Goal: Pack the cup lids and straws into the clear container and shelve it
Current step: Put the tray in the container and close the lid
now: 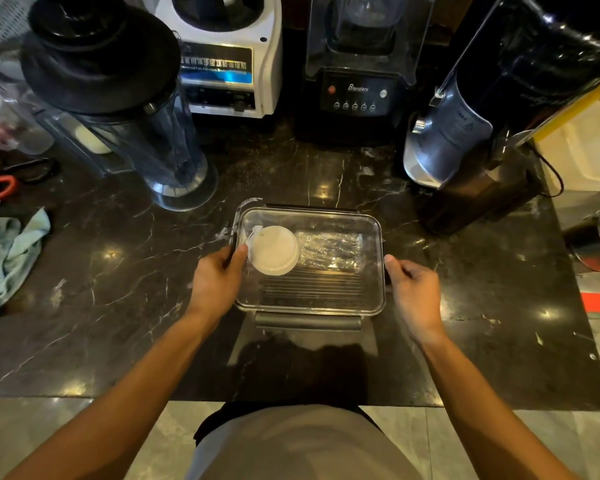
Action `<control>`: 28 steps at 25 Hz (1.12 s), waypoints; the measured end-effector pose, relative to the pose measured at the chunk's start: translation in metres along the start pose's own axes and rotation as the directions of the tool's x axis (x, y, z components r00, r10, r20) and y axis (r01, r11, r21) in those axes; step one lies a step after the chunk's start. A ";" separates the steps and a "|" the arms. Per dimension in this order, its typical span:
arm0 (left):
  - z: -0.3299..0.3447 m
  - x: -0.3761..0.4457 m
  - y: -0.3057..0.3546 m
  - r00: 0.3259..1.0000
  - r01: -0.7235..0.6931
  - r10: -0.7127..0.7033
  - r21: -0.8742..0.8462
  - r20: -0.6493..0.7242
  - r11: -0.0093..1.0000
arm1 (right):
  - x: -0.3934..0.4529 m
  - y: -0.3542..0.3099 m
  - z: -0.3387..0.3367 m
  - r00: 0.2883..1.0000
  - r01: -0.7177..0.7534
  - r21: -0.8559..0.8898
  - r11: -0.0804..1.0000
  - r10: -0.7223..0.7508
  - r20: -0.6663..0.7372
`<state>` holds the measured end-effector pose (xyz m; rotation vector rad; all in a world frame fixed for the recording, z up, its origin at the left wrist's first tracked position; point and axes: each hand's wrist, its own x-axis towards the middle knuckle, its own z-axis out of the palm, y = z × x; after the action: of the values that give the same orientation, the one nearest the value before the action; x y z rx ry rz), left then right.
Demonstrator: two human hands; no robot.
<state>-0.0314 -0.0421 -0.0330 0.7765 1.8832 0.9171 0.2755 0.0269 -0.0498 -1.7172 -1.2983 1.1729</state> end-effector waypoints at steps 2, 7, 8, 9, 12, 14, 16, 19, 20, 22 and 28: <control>0.002 0.001 -0.001 1.000 -0.015 0.016 0.047 -0.014 0.999 | -0.003 -0.004 0.003 0.999 0.032 -0.094 0.995 -0.034 -0.022; -0.002 0.006 -0.004 0.999 -0.015 0.012 0.058 0.051 0.998 | 0.000 -0.009 -0.002 0.993 -0.101 0.022 0.995 0.099 0.063; -0.004 0.007 -0.001 0.996 -0.067 0.058 0.131 0.067 0.989 | -0.002 -0.013 -0.004 0.998 -0.035 -0.080 0.996 0.040 0.055; -0.007 0.010 0.002 0.986 -0.163 0.152 0.247 0.066 0.955 | -0.005 -0.017 -0.004 0.997 0.070 -0.251 0.965 -0.058 0.052; -0.006 0.028 0.024 0.846 -0.516 0.508 0.486 0.162 0.705 | -0.024 -0.032 0.009 0.947 0.320 -0.593 0.739 -0.236 0.218; 0.007 0.039 0.044 0.729 -0.679 0.583 0.489 0.358 0.548 | -0.037 -0.040 0.021 0.887 0.459 -0.650 0.606 -0.269 0.375; 0.025 0.046 0.057 0.648 -0.757 0.569 0.507 0.506 0.411 | -0.044 -0.034 0.026 0.837 0.547 -0.662 0.513 -0.307 0.453; 0.046 0.052 0.068 0.622 -0.781 0.490 0.533 0.611 0.326 | -0.047 -0.025 0.022 0.786 0.617 -0.664 0.422 -0.352 0.507; 0.050 0.055 0.069 0.631 -0.774 0.461 0.544 0.624 0.324 | -0.048 -0.023 0.021 0.781 0.625 -0.666 0.408 -0.342 0.523; 0.054 0.057 0.073 0.639 -0.768 0.434 0.559 0.636 0.312 | -0.051 -0.017 0.017 0.763 0.647 -0.663 0.378 -0.345 0.547; 0.061 0.063 0.074 0.684 -0.729 0.423 0.566 0.594 0.386 | -0.052 -0.001 0.015 0.724 0.681 -0.675 0.285 -0.398 0.563</control>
<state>0.0078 0.0649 -0.0191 2.1350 1.6070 0.2099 0.2564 -0.0226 -0.0406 -1.3914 -2.7452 0.2773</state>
